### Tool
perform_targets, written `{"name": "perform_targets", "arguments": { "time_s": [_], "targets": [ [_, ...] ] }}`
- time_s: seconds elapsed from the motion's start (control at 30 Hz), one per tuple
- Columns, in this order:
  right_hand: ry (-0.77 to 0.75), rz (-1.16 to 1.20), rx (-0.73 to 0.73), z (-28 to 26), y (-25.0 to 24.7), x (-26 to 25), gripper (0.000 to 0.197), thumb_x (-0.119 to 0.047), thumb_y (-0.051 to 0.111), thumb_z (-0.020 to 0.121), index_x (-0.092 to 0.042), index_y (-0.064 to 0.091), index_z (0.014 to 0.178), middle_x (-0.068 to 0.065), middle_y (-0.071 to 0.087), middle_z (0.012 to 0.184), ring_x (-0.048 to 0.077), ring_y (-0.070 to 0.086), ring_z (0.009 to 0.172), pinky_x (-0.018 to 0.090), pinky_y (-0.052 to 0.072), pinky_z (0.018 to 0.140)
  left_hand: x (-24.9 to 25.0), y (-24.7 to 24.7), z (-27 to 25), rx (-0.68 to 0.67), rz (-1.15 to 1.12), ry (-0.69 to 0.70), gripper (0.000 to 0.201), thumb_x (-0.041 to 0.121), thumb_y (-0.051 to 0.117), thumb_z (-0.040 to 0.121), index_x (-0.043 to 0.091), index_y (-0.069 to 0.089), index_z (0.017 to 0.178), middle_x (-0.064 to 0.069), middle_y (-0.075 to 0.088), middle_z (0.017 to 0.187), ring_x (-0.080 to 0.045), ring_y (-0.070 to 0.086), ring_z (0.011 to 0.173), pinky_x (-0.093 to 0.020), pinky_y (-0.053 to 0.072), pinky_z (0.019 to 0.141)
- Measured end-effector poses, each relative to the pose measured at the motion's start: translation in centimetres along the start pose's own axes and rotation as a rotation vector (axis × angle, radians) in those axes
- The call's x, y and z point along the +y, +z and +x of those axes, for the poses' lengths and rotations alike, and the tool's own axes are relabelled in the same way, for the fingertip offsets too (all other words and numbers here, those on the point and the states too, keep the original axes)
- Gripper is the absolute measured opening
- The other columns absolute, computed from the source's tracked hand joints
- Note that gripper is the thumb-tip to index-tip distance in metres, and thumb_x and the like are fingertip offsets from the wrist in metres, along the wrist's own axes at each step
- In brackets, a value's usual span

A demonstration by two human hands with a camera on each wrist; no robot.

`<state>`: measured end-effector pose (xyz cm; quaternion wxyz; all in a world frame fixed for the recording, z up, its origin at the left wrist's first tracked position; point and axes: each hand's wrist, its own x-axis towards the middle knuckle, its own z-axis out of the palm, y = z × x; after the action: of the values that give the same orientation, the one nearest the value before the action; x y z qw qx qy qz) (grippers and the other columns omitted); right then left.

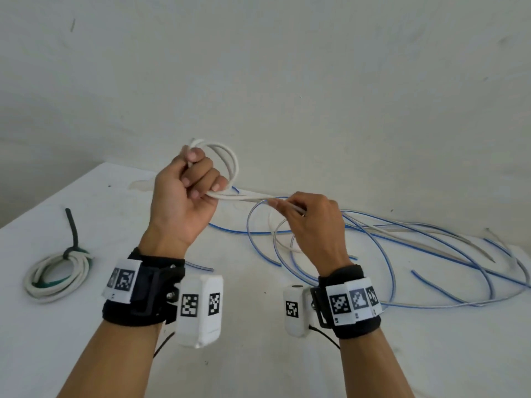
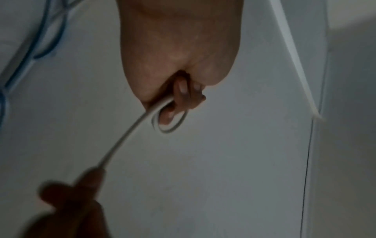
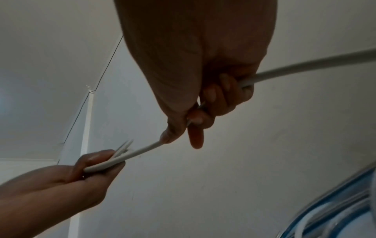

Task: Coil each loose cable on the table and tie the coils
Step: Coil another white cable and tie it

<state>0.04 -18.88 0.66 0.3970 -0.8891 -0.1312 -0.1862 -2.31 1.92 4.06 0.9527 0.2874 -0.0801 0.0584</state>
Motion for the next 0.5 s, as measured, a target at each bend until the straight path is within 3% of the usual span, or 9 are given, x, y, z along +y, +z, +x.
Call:
{"name": "perform_targets", "arguments": {
  "time_s": [0.13, 0.27, 0.4, 0.5],
  "targets": [
    [0.077, -0.062, 0.105, 0.1, -0.6, -0.1, 0.043, -0.058, 0.063, 0.092, -0.017, 0.067, 0.078, -0.006, 0.053, 0.056, 0.025, 0.052, 0.065, 0.032, 0.032, 0.056, -2.1, 1.6, -0.4, -0.093, 0.341, -0.059, 0.045, 0.030, 0.028, 0.109, 0.017, 0.042, 0.068, 0.012, 0.024, 0.043, -0.004, 0.019, 0.037, -0.023, 0.028, 0.048],
    [0.101, 0.062, 0.167, -0.1, -1.0, -0.8, 0.032, -0.047, 0.067, 0.094, -0.019, 0.067, 0.079, -0.008, 0.056, 0.057, 0.019, 0.053, 0.062, 0.032, 0.035, 0.056, -4.0, 2.4, -1.3, -0.213, 0.817, 0.019, 0.045, 0.034, 0.033, 0.109, 0.014, 0.041, 0.070, 0.013, 0.026, 0.051, -0.009, 0.019, 0.048, -0.032, 0.016, 0.056],
    [0.114, 0.283, 0.160, -0.1, -0.7, -1.7, 0.029, -0.034, 0.064, 0.099, -0.018, 0.068, 0.075, -0.015, 0.052, 0.051, 0.008, 0.043, 0.052, 0.025, 0.034, 0.056, -5.4, 2.2, -1.9, -0.274, 1.143, 0.109, 0.043, 0.037, 0.031, 0.111, 0.015, 0.048, 0.077, 0.013, 0.030, 0.060, -0.013, 0.025, 0.056, -0.027, 0.024, 0.053],
    [0.074, 0.345, 0.062, -0.6, -0.5, -2.6, 0.031, -0.022, 0.052, 0.103, -0.016, 0.067, 0.077, -0.006, 0.061, 0.063, 0.011, 0.051, 0.059, 0.031, 0.044, 0.061, -6.2, 2.3, -2.0, -0.215, 1.255, 0.186, 0.043, 0.043, 0.032, 0.108, 0.016, 0.056, 0.085, 0.015, 0.042, 0.057, -0.010, 0.035, 0.055, -0.025, 0.033, 0.057]
  ]
}}
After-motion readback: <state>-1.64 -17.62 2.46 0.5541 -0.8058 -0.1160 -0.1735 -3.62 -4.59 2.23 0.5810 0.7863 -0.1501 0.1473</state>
